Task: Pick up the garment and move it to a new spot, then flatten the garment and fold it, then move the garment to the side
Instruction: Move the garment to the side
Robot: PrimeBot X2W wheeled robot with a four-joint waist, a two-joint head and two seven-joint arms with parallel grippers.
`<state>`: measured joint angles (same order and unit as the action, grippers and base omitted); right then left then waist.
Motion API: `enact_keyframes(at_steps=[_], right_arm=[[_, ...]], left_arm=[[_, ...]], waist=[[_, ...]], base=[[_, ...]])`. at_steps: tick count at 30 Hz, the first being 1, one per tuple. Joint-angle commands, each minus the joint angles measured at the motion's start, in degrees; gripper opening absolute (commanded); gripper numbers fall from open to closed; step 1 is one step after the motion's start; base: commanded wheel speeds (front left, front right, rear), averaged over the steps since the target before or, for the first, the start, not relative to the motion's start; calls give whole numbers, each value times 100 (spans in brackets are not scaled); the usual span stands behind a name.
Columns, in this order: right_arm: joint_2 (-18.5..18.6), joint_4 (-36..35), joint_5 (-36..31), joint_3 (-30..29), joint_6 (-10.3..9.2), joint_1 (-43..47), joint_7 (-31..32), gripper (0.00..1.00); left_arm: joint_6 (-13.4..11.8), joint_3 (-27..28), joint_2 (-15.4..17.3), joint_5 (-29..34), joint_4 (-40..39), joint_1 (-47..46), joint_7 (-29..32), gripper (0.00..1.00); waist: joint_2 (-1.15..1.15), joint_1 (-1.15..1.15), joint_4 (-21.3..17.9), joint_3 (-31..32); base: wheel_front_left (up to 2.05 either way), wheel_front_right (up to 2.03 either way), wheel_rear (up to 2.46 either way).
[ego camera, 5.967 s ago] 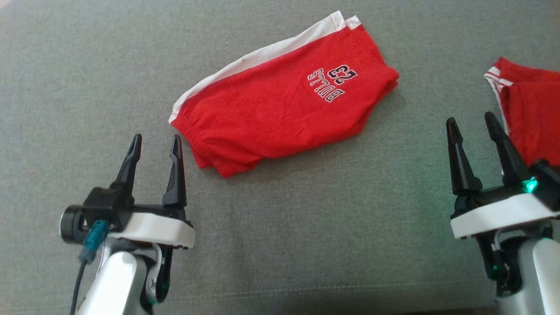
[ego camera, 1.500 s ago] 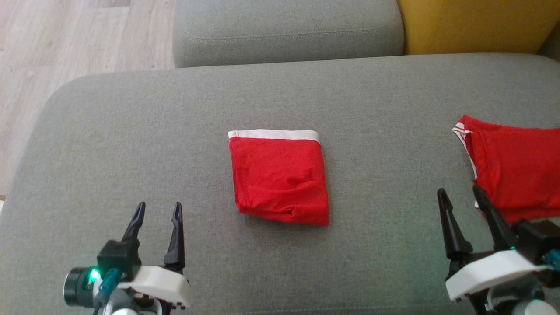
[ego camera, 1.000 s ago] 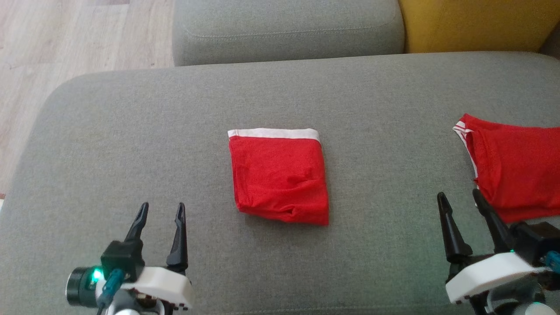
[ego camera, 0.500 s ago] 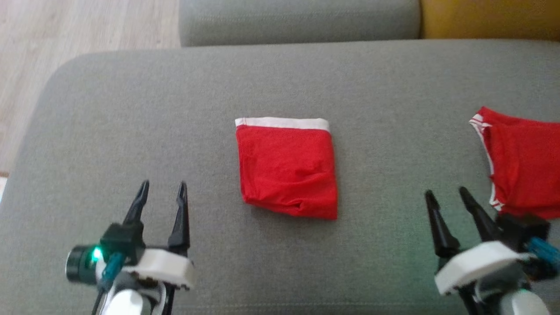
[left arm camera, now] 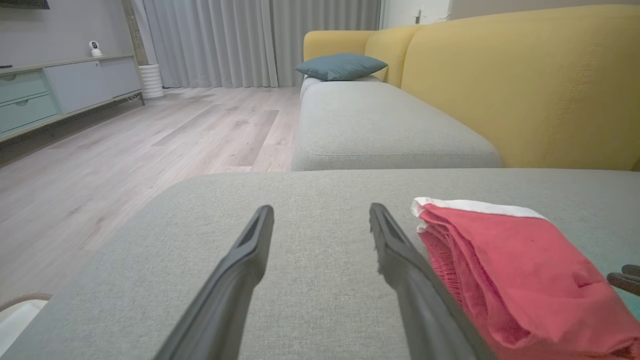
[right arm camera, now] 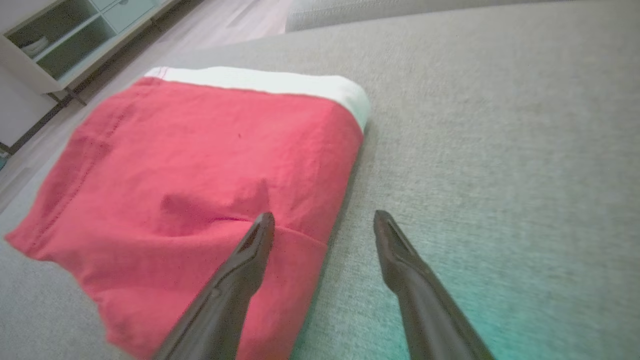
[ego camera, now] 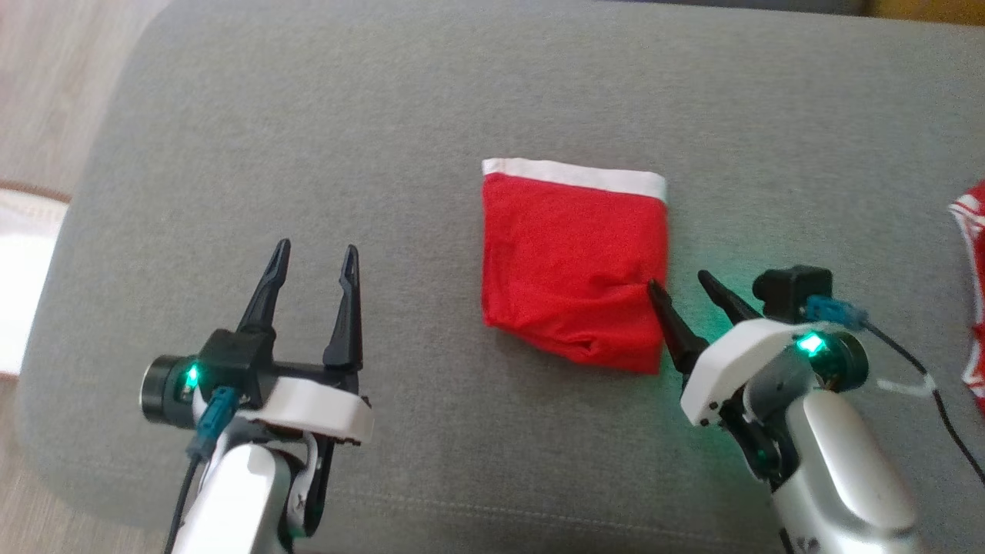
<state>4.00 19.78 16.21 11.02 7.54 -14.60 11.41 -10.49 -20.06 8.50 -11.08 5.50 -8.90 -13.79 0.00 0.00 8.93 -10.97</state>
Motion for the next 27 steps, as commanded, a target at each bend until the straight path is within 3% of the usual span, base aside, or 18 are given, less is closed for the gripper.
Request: enact_keyframes(at_steps=[1, 6, 7, 8, 9, 18, 27], right_arm=[[-81, 83, 49, 132, -5, -293, 49, 100], [-107, 1038, 125, 148, -5, -672, 305, 100], [-109, 1186, 159, 192, -5, -706, 386, 93], [-109, 1267, 203, 235, -5, -745, 385, 43], [-110, 1324, 232, 286, -5, -779, 363, 0], [-66, 1140, -421, 582, -5, -789, 161, 0], [525, 234, -627, 613, -5, -288, 301, 0]], left_arm=[[38, 159, 36, 69, -132, -267, -80, 100], [77, 132, -37, 74, -31, -335, -108, 100], [81, 130, -46, 77, -17, -337, -111, 100], [83, 130, -53, 79, -8, -335, -113, 100], [83, 133, -61, 79, -3, -332, -115, 100], [80, 238, -33, 131, -104, -256, -119, 100], [112, 274, 34, 177, -221, -214, -120, 100]], waist=[[0, 0, 156, -122], [0, 0, 269, -138], [0, 0, 282, -130], [0, 0, 289, -127], [0, 0, 293, -125], [0, 0, -96, -98], [0, 0, -926, -89]], base=[[0, 0, 0], [0, 0, 0], [0, 0, 0], [0, 0, 0], [0, 0, 0], [0, 0, 0], [0, 0, 0]])
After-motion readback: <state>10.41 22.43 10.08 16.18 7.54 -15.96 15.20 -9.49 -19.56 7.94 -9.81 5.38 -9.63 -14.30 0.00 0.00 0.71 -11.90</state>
